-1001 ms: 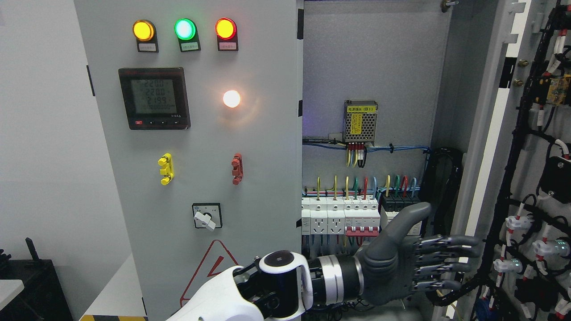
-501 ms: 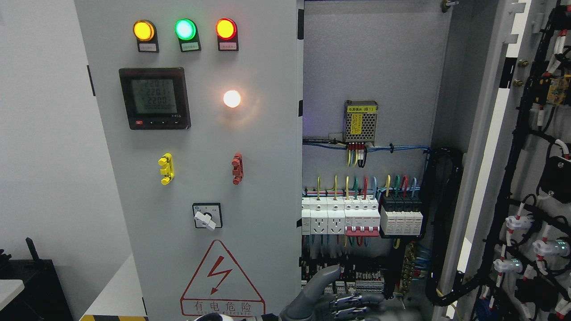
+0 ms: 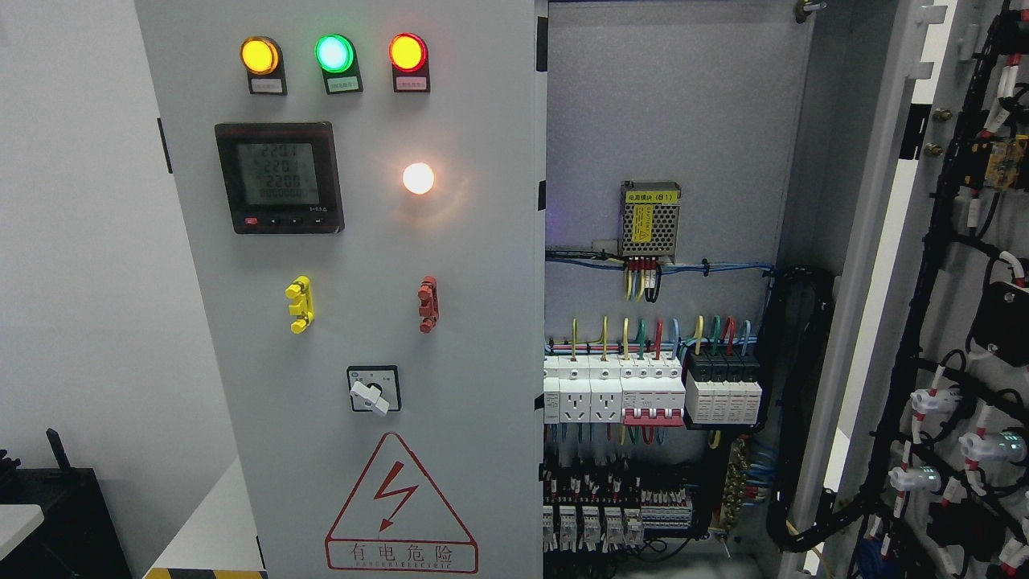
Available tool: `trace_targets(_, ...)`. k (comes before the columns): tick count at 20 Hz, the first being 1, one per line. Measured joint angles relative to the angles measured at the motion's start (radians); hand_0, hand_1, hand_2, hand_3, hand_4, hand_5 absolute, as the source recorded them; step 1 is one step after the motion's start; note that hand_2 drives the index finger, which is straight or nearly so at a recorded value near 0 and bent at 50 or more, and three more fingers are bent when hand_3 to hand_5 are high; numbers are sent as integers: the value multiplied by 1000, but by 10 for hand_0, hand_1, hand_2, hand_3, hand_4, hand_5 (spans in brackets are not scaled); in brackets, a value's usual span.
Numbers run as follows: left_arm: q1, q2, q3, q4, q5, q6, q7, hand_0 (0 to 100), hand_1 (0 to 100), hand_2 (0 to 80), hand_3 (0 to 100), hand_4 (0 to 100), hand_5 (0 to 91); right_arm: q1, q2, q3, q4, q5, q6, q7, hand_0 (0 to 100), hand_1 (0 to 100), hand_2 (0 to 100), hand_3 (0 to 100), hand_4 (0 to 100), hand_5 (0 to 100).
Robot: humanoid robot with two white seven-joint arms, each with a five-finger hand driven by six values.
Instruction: Open door with both hands
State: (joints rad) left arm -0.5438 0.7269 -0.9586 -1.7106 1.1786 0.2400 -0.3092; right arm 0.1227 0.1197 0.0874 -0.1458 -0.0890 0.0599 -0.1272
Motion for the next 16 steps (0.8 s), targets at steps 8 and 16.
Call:
trace_targets(8, 311, 104, 21, 1, -177, -118, -2, 0, 0, 0, 0, 42, 0, 0, 0, 0, 0, 0, 0, 0, 0, 0, 0, 0, 0, 0)
trace_targets(16, 581, 159, 34, 99, -332, -304, -2, 0, 0, 0, 0, 42, 0, 0, 0, 0, 0, 0, 0, 0, 0, 0, 0, 0, 0, 0)
